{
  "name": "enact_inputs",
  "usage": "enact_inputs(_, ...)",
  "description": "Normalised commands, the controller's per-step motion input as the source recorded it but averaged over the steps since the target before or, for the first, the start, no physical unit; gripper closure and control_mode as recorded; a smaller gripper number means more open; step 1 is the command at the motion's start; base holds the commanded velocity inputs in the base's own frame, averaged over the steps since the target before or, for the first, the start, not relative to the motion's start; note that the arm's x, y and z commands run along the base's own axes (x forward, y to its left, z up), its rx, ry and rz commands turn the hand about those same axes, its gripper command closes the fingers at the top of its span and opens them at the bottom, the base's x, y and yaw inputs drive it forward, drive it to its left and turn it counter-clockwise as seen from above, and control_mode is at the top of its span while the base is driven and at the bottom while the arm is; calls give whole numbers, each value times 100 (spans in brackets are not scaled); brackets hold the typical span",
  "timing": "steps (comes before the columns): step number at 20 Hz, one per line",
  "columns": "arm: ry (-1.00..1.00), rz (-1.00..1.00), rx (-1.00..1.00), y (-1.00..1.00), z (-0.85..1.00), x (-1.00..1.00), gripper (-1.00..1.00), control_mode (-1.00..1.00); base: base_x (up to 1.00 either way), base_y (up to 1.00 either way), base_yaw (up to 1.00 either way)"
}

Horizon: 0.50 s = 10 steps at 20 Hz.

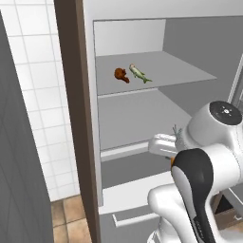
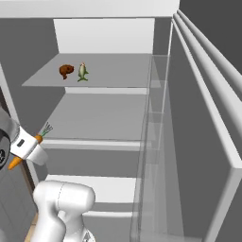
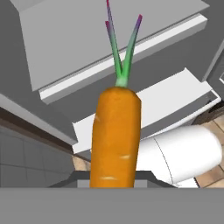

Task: Gather the broccoli and carrot from the fridge and place them on a tray on the dining counter. Then gather the fish and chicken drumstick from the fridge and place them on the other tray.

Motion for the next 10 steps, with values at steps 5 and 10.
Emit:
enact_inputs(5, 2, 0, 0, 16, 0, 0, 100, -100, 0, 0, 0)
enact_inputs(10, 0, 0, 0, 3, 0, -4, 100, 100, -50, 13, -1)
